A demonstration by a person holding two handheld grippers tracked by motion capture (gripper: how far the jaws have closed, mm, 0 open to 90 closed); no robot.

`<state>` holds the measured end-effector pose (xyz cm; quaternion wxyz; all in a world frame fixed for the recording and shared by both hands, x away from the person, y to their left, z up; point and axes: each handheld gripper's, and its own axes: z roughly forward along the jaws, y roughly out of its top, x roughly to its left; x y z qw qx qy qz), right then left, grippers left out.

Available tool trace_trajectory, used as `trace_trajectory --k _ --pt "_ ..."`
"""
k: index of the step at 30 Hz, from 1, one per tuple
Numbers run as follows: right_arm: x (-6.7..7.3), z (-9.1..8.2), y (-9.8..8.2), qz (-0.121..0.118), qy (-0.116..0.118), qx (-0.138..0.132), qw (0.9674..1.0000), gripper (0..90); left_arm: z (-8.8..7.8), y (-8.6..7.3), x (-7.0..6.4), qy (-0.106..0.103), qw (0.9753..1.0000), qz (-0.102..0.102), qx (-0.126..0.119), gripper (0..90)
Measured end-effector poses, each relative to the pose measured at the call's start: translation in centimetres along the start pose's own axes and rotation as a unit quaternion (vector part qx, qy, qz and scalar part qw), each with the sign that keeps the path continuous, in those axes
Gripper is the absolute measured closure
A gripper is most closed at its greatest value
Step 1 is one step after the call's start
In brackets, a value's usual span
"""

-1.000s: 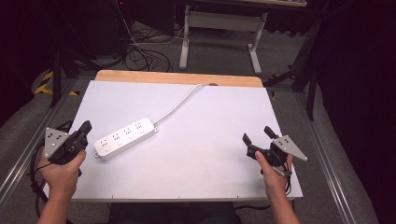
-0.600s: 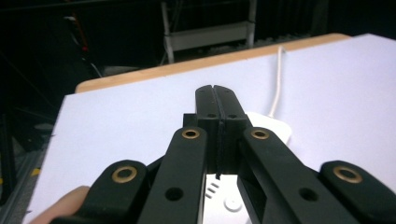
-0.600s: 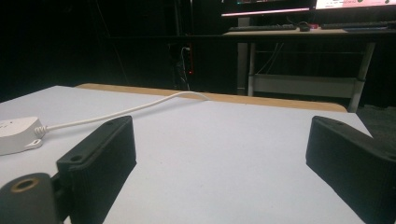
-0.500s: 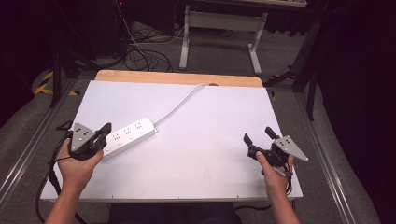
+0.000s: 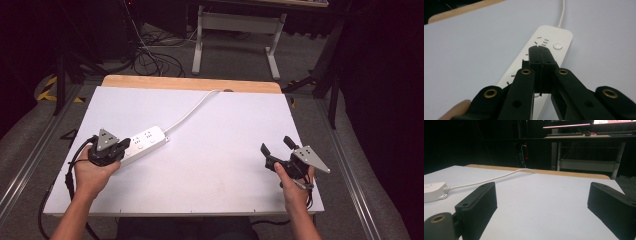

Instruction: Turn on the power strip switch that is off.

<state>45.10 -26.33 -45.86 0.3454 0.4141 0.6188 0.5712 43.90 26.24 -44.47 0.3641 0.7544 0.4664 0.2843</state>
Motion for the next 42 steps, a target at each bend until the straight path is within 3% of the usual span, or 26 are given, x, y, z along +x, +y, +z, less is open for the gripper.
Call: trace_trajectory --k 5,9,18,27,42 --pt "0.0 0.0 0.0 0.001 0.0 0.0 1.0 9.3 1.1 -0.2 0.4 0.0 0.9992 -0.005 0.041 90.0" --pt "0.0 0.1 0.0 0.001 0.0 0.001 1.0 9.3 1.4 -0.3 0.5 0.001 0.9985 -0.01 0.053 90.0" --pt "0.0 0.1 0.0 0.002 0.001 0.0 1.0 9.3 1.3 -0.3 0.7 -0.003 0.9982 -0.009 0.059 90.0" --pt "0.0 0.1 -0.1 0.001 -0.001 0.002 1.0 9.5 1.6 -0.6 0.8 -0.006 0.9965 -0.009 0.082 90.0" --pt "-0.1 0.0 0.0 0.004 -0.002 0.001 1.0 9.7 1.5 -0.9 0.9 -0.011 0.9964 -0.019 0.082 90.0"
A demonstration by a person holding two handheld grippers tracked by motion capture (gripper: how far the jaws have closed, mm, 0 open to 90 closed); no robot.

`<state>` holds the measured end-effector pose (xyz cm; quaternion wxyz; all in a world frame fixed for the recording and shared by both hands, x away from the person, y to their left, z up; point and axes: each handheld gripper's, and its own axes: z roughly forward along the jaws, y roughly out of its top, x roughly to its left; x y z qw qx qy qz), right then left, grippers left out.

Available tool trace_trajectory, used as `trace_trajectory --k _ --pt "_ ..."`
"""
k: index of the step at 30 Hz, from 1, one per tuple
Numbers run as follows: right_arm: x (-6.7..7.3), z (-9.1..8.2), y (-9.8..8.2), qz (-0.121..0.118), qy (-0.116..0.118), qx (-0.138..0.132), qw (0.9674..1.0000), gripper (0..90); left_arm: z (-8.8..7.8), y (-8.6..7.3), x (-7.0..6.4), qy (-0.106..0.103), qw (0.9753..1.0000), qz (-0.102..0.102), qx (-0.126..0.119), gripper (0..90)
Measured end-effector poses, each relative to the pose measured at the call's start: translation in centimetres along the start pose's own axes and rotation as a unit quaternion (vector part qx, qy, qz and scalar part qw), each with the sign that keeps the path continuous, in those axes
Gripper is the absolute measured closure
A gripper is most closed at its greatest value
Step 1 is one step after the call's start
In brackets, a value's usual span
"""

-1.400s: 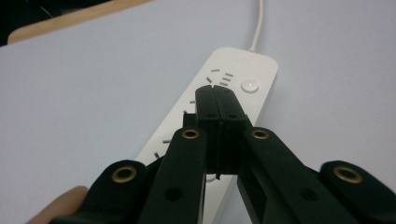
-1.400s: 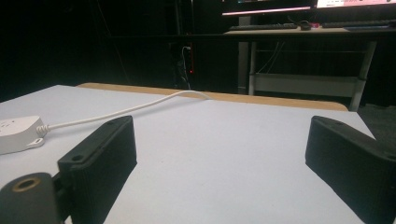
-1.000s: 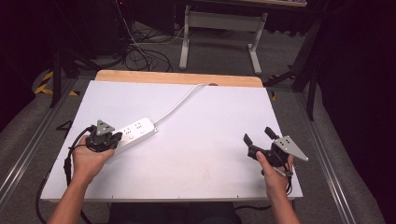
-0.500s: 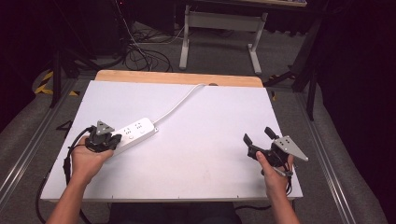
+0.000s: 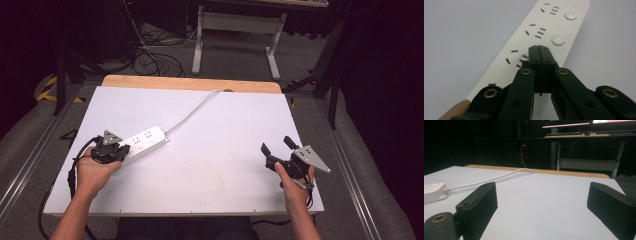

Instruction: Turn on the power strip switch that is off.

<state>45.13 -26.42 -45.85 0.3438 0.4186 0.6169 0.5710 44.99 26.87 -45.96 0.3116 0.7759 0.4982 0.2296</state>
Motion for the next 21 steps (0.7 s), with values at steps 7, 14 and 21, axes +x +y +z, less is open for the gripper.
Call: trace_trajectory --k 7,14,21 --pt "-0.11 -0.02 0.0 0.001 -0.002 -0.001 1.0 9.7 0.01 -0.29 0.18 -0.009 0.9998 -0.014 -0.006 90.0" --pt "-0.1 -0.14 0.07 0.006 -0.004 -0.003 1.0 9.8 0.07 -0.63 0.32 -0.013 0.9994 -0.028 -0.013 90.0" --pt "-0.12 -0.19 0.1 0.005 -0.005 -0.004 1.0 9.9 0.12 -0.66 0.2 -0.012 0.9992 -0.038 -0.011 90.0"
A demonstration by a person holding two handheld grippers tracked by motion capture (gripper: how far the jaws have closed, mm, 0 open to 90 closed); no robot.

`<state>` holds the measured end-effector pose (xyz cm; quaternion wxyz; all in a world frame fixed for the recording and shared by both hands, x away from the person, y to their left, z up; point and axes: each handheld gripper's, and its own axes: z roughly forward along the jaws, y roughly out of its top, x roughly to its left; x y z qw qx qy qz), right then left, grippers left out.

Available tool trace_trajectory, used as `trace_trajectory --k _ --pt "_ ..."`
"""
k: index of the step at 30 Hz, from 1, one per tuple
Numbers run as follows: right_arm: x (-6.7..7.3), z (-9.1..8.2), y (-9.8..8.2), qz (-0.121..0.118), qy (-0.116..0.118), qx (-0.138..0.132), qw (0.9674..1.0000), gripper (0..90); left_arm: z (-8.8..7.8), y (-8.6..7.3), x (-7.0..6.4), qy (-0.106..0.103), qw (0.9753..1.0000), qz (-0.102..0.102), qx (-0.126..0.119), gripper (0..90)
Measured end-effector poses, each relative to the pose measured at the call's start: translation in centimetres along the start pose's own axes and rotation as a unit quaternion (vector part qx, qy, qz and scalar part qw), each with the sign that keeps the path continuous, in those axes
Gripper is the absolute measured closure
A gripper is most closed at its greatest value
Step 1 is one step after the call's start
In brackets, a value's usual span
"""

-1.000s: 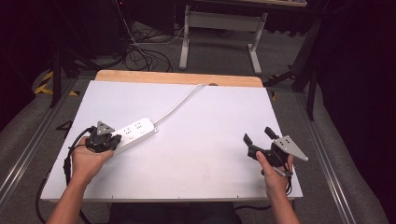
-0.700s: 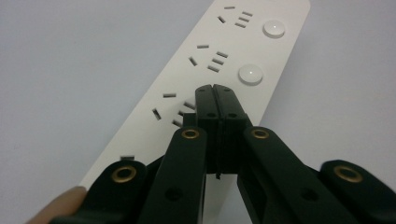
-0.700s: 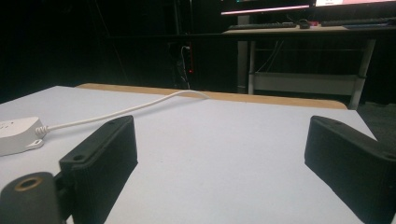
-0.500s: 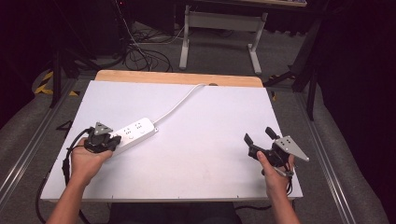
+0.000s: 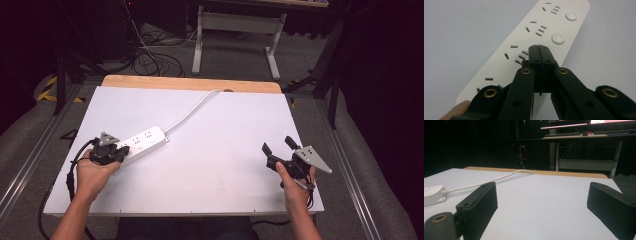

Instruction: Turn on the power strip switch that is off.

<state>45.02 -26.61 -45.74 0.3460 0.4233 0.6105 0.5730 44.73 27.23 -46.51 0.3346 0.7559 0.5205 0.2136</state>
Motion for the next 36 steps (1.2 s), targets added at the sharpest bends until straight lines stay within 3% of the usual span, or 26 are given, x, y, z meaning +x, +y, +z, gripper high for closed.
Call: trace_trajectory --k 9,13,17,36 --pt "0.03 0.03 0.0 0.001 0.0 0.002 1.0 9.9 0.24 0.08 -0.24 0.001 1.0 -0.005 0.003 90.0" --pt "-0.05 -0.06 0.03 0.001 -0.001 0.002 1.0 9.9 0.26 0.2 -0.67 0.017 0.9998 0.01 0.008 90.0" --pt "-0.24 -0.18 0.0 0.005 -0.002 0.001 1.0 9.9 0.26 0.14 -0.28 0.006 1.0 -0.003 0.004 90.0" --pt "-0.16 -0.11 -0.07 0.005 -0.002 0.003 1.0 10.0 0.26 0.13 -0.32 0.007 1.0 -0.002 0.004 90.0"
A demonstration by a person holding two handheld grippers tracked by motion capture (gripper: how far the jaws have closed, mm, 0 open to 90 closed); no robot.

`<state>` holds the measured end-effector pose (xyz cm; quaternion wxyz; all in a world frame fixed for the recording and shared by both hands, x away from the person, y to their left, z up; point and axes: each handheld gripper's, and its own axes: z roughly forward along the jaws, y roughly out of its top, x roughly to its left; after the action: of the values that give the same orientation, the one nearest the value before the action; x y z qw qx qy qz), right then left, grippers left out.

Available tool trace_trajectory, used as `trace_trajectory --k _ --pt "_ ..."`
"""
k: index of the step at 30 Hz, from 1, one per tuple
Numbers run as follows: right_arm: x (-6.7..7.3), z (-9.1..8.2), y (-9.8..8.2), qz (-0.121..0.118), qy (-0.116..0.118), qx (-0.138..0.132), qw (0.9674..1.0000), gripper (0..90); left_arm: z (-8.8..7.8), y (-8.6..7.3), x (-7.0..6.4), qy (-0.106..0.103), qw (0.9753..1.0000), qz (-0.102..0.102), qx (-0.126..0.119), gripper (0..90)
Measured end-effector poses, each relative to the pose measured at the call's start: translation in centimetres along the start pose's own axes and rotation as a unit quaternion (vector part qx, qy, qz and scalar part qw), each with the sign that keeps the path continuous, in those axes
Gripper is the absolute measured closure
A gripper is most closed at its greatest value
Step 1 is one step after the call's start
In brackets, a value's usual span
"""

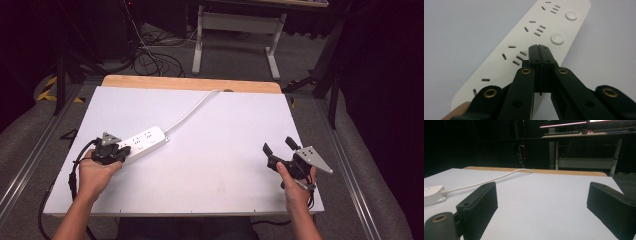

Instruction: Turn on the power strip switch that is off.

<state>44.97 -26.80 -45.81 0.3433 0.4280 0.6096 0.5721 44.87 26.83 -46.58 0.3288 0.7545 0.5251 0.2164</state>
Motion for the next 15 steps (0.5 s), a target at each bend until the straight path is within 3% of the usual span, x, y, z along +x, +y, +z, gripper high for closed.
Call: trace_trajectory --k 15 --pt "0.06 0.01 0.03 0.002 -0.001 0.0 1.0 10.2 -0.02 0.03 -0.03 0.002 1.0 0.002 0.0 90.0"
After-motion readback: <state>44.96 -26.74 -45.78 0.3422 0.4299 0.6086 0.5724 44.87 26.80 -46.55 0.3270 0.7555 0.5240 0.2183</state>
